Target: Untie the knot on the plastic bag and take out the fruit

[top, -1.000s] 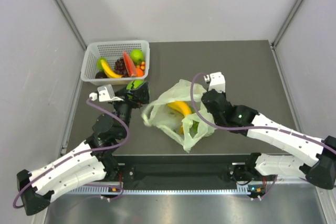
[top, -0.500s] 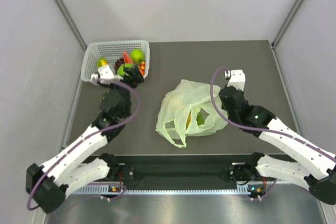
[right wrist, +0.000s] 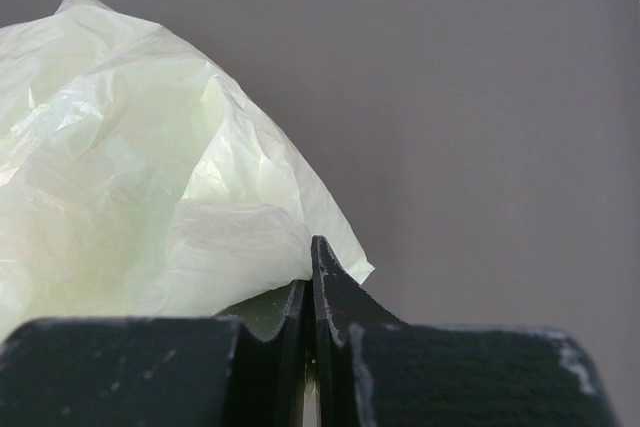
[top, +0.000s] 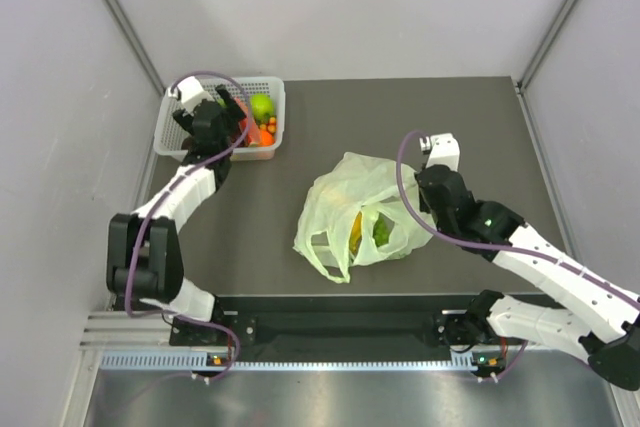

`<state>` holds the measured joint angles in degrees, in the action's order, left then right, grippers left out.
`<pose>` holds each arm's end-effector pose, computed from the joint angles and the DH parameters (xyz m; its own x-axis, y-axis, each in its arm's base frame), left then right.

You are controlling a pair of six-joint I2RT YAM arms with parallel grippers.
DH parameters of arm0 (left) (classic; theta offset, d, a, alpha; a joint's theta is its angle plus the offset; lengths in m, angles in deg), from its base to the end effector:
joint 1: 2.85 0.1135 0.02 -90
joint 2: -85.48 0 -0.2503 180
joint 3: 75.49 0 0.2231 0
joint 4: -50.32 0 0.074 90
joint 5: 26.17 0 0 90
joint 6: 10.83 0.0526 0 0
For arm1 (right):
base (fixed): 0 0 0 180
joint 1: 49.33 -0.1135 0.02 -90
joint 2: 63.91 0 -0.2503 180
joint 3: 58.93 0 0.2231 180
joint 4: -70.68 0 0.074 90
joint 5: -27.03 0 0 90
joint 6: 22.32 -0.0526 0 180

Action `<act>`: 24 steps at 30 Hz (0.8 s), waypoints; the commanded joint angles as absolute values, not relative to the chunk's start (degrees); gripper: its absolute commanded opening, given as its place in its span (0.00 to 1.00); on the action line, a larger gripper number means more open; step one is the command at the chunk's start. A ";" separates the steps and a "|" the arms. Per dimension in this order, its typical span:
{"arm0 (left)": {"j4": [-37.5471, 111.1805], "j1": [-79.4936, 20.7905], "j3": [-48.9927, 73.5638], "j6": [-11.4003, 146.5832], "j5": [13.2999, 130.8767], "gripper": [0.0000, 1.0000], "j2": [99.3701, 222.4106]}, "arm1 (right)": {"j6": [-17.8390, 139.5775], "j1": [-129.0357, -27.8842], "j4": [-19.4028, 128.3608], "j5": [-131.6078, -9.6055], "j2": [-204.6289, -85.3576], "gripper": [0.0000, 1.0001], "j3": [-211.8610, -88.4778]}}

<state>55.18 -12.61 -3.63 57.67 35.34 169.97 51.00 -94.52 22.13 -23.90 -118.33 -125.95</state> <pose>0.3322 -0.0317 0.2976 -0.0079 -0.3255 -0.9455 -0.3436 0.8889 -0.3031 0.1539 0.1079 0.2983 -0.4512 -0.1380 -0.8817 -0.0644 0.9904 -0.1221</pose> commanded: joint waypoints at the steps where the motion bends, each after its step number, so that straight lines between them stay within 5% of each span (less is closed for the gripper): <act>1: 57.22 -8.92 2.16 53.42 41.76 0.73 175.02 | 52.74 -93.72 24.40 -25.61 -119.02 0.00 -127.53; 6: 55.99 -5.32 8.40 51.84 45.19 0.75 182.68 | 53.09 -93.54 25.28 -26.93 -120.07 0.01 -127.53; 17: 50.18 -3.38 17.46 52.27 48.10 0.99 192.27 | 55.73 -93.19 26.77 -31.67 -119.55 0.00 -127.97; 24: 44.83 -3.38 16.94 51.57 47.21 0.99 188.77 | 57.05 -93.28 27.21 -36.15 -119.11 0.00 -129.47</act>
